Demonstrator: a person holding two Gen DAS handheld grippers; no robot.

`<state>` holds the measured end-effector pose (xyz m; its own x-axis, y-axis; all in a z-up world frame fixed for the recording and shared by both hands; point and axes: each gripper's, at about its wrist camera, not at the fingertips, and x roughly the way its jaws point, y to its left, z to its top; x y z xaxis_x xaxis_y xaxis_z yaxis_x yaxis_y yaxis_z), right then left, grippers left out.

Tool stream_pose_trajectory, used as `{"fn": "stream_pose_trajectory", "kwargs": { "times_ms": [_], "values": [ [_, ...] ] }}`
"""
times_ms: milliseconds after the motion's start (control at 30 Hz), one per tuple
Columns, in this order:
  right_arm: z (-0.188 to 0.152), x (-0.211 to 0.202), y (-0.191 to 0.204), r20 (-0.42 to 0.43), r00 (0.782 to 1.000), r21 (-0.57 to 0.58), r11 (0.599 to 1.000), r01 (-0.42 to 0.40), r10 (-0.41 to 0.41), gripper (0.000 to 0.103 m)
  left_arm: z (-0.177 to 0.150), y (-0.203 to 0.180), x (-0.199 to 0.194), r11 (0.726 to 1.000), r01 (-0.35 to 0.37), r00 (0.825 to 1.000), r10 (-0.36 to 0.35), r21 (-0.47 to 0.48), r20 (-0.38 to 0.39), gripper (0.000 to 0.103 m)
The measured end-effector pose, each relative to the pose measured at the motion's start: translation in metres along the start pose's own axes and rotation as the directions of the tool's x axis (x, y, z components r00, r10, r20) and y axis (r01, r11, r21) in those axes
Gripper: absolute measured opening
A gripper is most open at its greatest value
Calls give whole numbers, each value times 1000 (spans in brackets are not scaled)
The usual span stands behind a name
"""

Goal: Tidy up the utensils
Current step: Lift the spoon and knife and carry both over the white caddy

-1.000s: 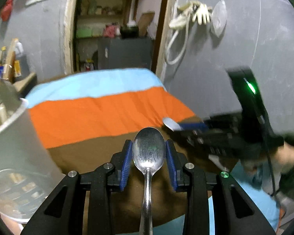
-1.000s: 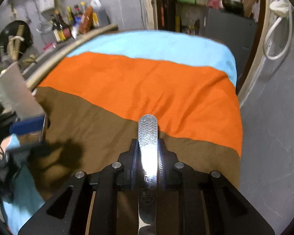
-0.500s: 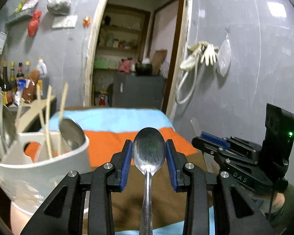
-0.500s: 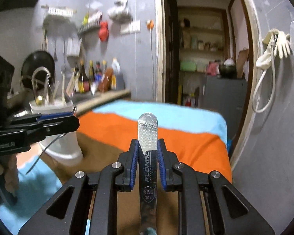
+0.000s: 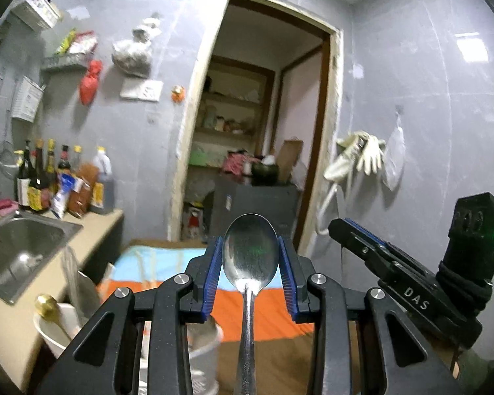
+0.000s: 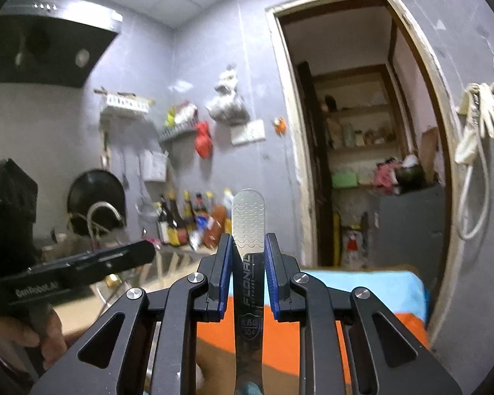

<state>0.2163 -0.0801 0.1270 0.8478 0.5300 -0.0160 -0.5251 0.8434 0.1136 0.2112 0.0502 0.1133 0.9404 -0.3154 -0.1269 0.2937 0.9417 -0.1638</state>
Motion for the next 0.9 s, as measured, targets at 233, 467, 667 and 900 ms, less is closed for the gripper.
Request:
{"fn": "stream_pose_trajectory", "kwargs": {
  "times_ms": [233, 467, 667, 900],
  "values": [
    [16, 27, 21, 79, 994, 45, 995, -84, 81, 17, 26, 45, -19, 995, -98, 989, 101, -34, 104, 29],
    [7, 69, 34, 152, 977, 130, 977, -168, 148, 17, 29, 114, -27, 978, -115, 971, 148, -175, 187, 29],
    [-14, 86, 37, 189, 970, 191, 963, -189, 153, 17, 17, 156, -34, 956, -86, 948, 165, -279, 271, 29],
    [-30, 91, 42, 192, 969, 163, 969, -185, 153, 17, -3, 173, -34, 938, -71, 925, 189, -339, 329, 29]
  ]
}}
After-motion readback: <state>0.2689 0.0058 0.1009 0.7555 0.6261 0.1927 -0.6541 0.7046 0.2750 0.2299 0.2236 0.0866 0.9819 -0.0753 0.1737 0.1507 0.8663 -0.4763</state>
